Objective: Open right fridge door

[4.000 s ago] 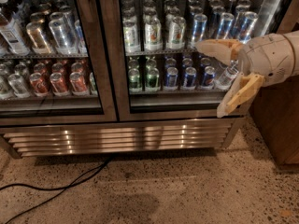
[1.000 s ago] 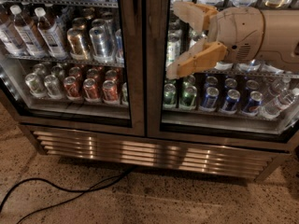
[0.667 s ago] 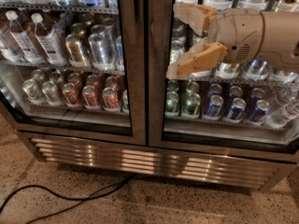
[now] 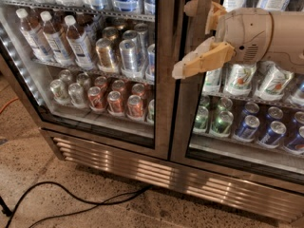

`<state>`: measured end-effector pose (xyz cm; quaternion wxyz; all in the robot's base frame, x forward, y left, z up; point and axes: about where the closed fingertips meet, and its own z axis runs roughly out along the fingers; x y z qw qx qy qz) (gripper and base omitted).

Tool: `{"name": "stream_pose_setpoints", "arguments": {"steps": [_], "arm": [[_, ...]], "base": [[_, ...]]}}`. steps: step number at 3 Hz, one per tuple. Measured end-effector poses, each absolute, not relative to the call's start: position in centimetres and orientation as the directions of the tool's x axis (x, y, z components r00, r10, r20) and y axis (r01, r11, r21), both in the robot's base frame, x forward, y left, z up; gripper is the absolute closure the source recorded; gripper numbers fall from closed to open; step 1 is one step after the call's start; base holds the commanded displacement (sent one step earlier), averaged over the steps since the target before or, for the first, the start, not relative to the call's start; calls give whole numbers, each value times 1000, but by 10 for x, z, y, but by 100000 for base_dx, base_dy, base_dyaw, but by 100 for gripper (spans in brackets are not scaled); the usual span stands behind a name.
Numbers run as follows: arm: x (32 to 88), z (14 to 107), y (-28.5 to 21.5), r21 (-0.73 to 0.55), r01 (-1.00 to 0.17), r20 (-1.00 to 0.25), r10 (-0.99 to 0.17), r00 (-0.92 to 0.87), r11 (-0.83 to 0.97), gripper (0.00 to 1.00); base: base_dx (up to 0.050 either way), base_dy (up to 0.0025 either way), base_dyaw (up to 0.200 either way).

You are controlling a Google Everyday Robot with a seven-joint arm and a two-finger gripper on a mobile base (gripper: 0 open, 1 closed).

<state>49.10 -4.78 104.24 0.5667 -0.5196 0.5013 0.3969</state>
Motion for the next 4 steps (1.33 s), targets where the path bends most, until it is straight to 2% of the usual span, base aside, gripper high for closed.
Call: {"name": "stream_pose_setpoints", "arguments": {"steps": [1,2,3,4], "arm": [[491,1042,-48,-191,-971,-981,-71,182,145,0],[491,1042,-48,-191,-971,-981,-71,182,145,14],[491,1042,-48,-191,-971,-981,-71,182,145,37],[491,1042,-48,-191,-971,-981,-71,182,145,100]], "base": [[0,0,0],[0,0,0],[0,0,0],[0,0,0]]}}
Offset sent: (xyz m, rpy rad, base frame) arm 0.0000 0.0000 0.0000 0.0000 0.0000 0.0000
